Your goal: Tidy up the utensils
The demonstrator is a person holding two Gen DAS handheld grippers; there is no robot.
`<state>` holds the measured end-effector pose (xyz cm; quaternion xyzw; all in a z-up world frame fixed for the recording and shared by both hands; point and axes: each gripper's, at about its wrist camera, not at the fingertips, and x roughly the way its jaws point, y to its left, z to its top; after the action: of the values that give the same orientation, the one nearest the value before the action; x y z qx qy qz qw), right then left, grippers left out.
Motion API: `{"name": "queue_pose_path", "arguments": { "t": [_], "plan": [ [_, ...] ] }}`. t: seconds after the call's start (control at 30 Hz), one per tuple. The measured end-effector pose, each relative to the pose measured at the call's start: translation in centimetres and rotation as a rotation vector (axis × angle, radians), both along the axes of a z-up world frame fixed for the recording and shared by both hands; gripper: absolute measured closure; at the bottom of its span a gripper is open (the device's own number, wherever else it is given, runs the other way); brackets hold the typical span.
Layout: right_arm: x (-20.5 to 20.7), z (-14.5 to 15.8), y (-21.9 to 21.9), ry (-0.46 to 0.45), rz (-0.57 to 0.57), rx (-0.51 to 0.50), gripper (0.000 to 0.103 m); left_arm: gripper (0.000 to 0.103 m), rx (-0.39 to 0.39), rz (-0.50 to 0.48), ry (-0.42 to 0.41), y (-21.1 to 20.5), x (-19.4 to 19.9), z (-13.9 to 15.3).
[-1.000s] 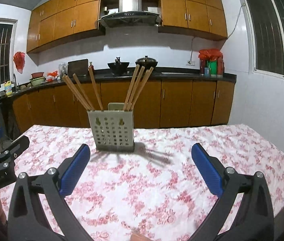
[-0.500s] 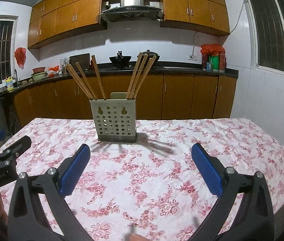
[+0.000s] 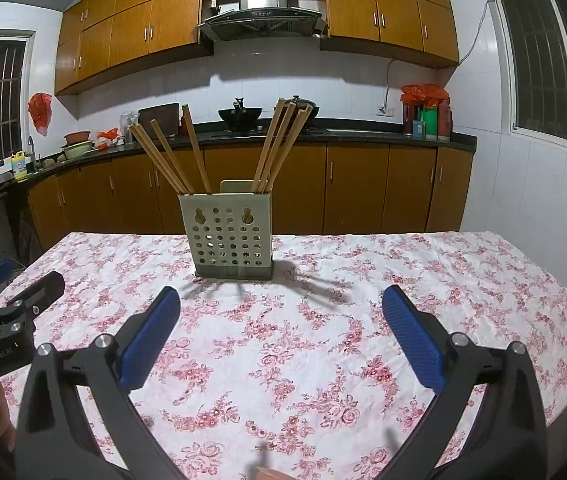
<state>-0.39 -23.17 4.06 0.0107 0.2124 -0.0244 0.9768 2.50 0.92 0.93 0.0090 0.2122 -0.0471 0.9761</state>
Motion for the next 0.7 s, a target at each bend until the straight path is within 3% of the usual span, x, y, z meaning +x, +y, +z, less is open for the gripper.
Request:
{"name": "queue_pose_path", "arguments": {
  "t": [0.7],
  "plan": [
    [0.07,-0.04,-0.17,0.002,0.002,0.003,0.004,0.002,0.001,-0.003,-0.002,-0.31,0.02,0.14]
  ]
}}
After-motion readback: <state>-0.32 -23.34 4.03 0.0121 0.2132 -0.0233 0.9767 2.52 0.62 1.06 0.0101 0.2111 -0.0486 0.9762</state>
